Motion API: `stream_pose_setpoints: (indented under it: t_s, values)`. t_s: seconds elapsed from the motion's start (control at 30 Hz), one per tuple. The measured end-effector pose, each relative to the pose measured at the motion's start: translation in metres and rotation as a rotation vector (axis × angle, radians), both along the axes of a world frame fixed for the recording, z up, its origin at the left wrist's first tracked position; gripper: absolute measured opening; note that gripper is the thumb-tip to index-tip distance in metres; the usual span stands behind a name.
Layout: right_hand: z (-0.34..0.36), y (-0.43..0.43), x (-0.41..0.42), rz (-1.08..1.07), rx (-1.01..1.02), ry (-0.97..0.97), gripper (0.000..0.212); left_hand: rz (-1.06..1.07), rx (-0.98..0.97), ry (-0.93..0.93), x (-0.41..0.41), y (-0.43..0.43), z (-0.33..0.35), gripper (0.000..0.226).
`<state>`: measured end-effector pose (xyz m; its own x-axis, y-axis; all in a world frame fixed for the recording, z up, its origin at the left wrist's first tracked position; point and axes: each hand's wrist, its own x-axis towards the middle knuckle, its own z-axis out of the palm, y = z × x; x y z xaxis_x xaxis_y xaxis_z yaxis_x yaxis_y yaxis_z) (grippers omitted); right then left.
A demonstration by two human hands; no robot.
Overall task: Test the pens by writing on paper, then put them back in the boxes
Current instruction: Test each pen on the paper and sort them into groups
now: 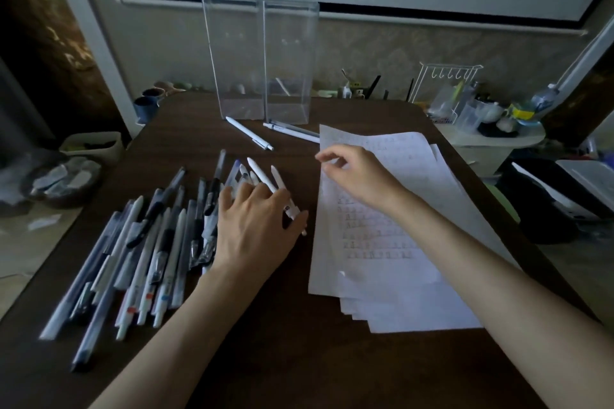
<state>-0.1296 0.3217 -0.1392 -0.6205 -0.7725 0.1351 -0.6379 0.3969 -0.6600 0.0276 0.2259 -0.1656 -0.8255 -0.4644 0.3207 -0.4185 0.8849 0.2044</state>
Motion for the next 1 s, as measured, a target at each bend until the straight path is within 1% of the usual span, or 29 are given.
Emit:
stream_pose_setpoints:
  t_s: [0.13, 0.27, 0.3, 0.4, 0.47, 0.5, 0.57, 0.63, 0.7, 0.73, 0.8, 0.87, 0.93, 0.97, 1.0]
  values:
    - [-0.006, -0.078, -0.015, -0.046, 0.025, 0.036, 0.021, 0.011, -0.027, 0.03, -0.001, -0.005, -0.005, 0.039]
    - [-0.021, -0.123, -0.021, -0.139, 0.133, 0.167, 0.029, -0.007, -0.003, 0.036, -0.001, -0.008, -0.007, 0.043]
    - [-0.025, -0.129, -0.022, -0.161, 0.149, 0.19, 0.027, -0.011, 0.008, 0.034, -0.002, -0.008, -0.007, 0.045]
    - [-0.032, -0.137, -0.025, -0.228, 0.144, 0.211, 0.013, -0.016, 0.01, 0.052, -0.002, -0.008, -0.008, 0.046]
    - [-0.034, -0.134, -0.028, -0.223, 0.108, 0.206, 0.009, -0.015, 0.018, 0.05, -0.003, -0.007, -0.009, 0.045]
    - [-0.034, -0.129, -0.029, -0.213, 0.042, 0.158, 0.007, -0.014, 0.014, 0.044, -0.003, -0.007, -0.009, 0.044]
    - [-0.028, -0.115, -0.031, -0.198, -0.157, 0.0, 0.005, -0.019, -0.017, 0.025, -0.004, -0.005, -0.007, 0.04]
    - [-0.015, -0.093, -0.029, -0.163, -0.387, -0.139, 0.009, -0.034, -0.017, 0.035, -0.004, -0.001, -0.004, 0.035]
    - [0.004, -0.064, -0.023, -0.089, -0.611, -0.227, 0.016, -0.072, -0.021, 0.085, -0.004, 0.004, -0.003, 0.034]
    - [0.014, -0.046, -0.017, -0.045, -0.703, -0.236, 0.015, -0.101, -0.025, 0.105, -0.003, 0.006, -0.003, 0.033]
    - [0.031, -0.007, -0.002, 0.023, -0.815, -0.159, 0.014, -0.175, -0.032, 0.14, -0.003, 0.012, -0.003, 0.033]
    - [0.04, 0.032, 0.012, 0.053, -0.817, -0.004, 0.018, -0.264, -0.038, 0.157, -0.002, 0.021, -0.001, 0.035]
    - [0.034, 0.067, 0.02, 0.075, -0.675, 0.204, 0.014, -0.378, -0.017, 0.172, 0.0, 0.032, 0.0, 0.041]
    - [0.026, 0.081, 0.02, 0.074, -0.558, 0.323, 0.008, -0.44, -0.002, 0.171, 0.001, 0.038, 0.001, 0.042]
    - [0.017, 0.093, 0.02, 0.054, -0.435, 0.436, 0.009, -0.5, 0.009, 0.158, 0.003, 0.044, 0.001, 0.043]
